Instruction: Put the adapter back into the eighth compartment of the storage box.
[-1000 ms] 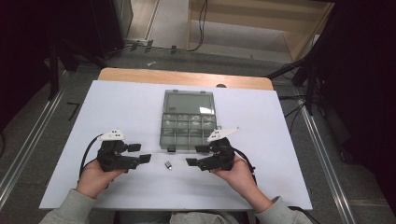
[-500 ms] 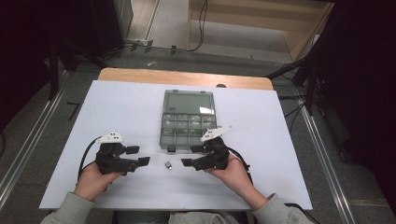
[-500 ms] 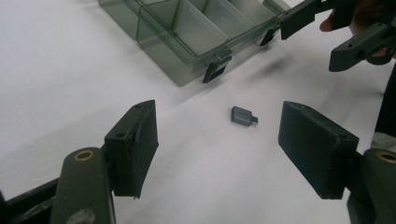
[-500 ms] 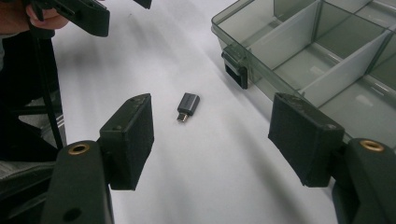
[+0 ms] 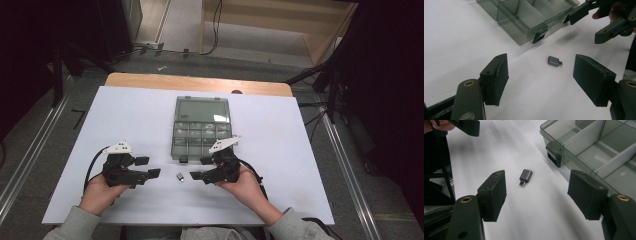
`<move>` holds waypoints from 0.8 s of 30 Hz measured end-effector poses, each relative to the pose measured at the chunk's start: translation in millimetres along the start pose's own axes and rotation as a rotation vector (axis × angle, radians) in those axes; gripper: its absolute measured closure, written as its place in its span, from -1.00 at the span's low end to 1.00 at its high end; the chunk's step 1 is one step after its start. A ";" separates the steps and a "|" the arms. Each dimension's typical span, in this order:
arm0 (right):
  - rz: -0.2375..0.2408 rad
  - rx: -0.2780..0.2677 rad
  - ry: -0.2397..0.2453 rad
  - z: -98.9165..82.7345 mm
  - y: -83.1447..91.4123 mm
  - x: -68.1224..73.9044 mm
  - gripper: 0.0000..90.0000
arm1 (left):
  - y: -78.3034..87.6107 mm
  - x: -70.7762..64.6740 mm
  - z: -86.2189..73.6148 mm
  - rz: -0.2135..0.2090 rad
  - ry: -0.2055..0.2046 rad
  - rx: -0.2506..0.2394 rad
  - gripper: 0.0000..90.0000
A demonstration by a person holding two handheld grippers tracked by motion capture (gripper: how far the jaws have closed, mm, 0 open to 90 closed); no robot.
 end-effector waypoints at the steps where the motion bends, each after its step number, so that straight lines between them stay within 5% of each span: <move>1: -0.002 0.003 0.002 0.0 -0.8 0.1 -0.35 | 0.1 0.1 0.0 -0.001 0.001 0.000 -0.36; 24: -0.043 0.080 0.025 1.0 -31.8 3.3 -0.32 | 1.6 1.7 -0.1 0.002 0.002 0.001 -0.36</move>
Point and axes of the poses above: each handheld gripper's, and its own axes: y roughly backward along the jaws, z roughly out of its top, x roughly to its left, the point moved 6 cm from there along -y, roughly forward along the jaws, and after that the axes turned 8 degrees about z, right-handed, at the moved point
